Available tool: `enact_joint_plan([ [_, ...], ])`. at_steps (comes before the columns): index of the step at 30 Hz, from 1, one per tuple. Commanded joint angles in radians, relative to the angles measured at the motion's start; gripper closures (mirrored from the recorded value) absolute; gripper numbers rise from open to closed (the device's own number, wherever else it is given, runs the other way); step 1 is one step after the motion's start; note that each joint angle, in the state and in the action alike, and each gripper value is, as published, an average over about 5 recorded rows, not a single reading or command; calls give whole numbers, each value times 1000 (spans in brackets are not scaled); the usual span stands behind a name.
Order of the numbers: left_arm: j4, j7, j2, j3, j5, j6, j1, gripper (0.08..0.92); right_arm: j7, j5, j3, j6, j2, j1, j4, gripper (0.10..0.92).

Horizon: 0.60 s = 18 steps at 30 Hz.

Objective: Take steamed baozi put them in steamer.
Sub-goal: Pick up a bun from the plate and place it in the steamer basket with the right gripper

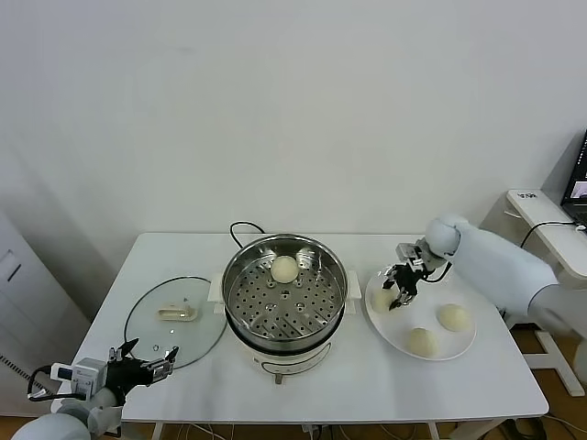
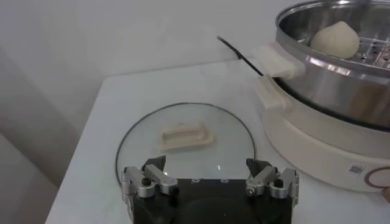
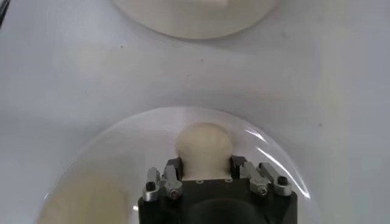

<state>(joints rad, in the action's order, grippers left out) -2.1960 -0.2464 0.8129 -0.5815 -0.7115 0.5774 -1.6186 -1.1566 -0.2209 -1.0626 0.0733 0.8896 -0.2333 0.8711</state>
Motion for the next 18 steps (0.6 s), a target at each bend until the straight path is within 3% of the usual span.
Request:
enact_joint_plan([
  [1,2,0,-4,2,1,0,-1,177,-51,-281,-292,-101,-85,-353,203,541],
  [9,8,4,-10,5,1,-6,1,177,-47,-532,-464,-242,-66,-622,338,541],
  [18,13,7,-16,12,1,-12,6,177,41,-759,-490,-346,53,-685,414,541],
])
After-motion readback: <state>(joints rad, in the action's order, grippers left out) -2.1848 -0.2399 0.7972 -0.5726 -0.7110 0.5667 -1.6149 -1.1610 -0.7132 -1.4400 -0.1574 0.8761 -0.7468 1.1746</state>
